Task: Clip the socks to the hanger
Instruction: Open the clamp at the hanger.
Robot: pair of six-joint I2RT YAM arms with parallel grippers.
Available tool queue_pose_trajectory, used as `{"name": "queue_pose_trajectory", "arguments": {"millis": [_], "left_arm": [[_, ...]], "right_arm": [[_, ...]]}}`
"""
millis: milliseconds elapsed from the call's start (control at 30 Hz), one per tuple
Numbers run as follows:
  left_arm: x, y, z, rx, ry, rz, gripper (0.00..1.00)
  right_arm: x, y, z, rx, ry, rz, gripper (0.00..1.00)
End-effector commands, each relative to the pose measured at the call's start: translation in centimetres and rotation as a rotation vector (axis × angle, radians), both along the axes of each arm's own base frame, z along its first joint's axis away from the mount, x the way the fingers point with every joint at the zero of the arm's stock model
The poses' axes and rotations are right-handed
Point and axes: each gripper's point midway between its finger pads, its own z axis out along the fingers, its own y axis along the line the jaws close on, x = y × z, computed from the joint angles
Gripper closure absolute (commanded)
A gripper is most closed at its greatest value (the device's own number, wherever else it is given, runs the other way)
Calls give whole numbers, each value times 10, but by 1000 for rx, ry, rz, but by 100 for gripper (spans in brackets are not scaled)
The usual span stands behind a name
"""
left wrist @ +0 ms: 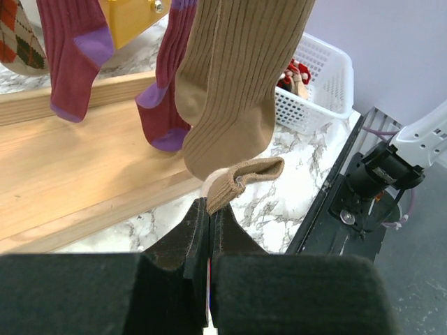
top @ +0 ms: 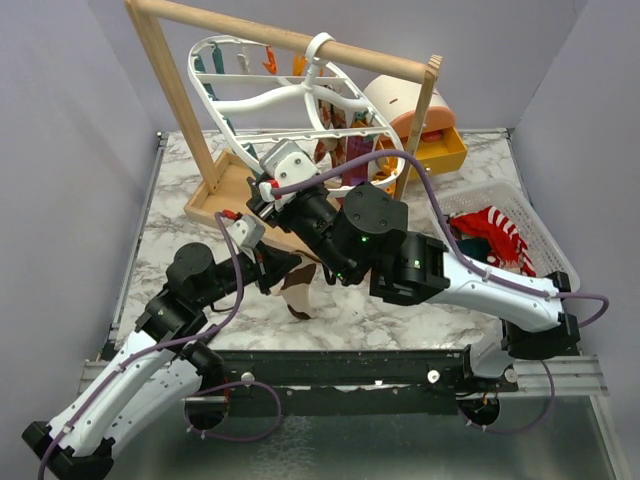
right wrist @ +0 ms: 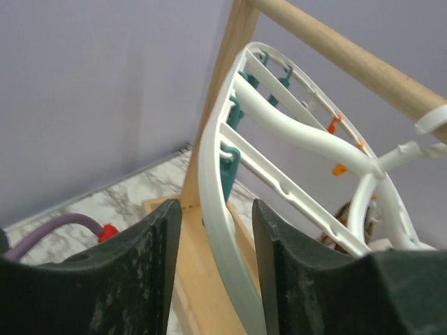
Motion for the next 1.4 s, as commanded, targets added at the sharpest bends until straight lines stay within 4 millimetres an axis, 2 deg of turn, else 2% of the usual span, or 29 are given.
{"name": "queue_pose_trajectory", "arguments": {"millis": [0, 67, 167, 367, 800, 933, 1267, 1367], "left_arm": [[3, 5, 0, 1, -7, 31, 100], [3, 4, -1, -1, -6, 29, 100], [3, 3, -1, -5, -4, 26, 100], [7, 2, -1, -3, -4, 31, 100], [15, 0, 1, -6, -2, 54, 100], [15, 1, 0, -4, 0, 58, 100], [17, 0, 1, -9, 1, 59, 100], [17, -1, 0, -8, -1, 60, 100]], "right_arm": [[17, -23, 9, -30, -52, -173, 57], [18, -31, 6, -29, -50, -190, 66], [17, -47, 1, -30, -41, -205, 70], [15, -86, -15, -45, -26, -235, 69], [17, -161, -32, -42, -1, -364, 71], [19, -180, -43, -68, -1, -417, 72], [20, -227, -52, 2, 44, -542, 69], [20, -234, -53, 17, 51, -555, 69]]}}
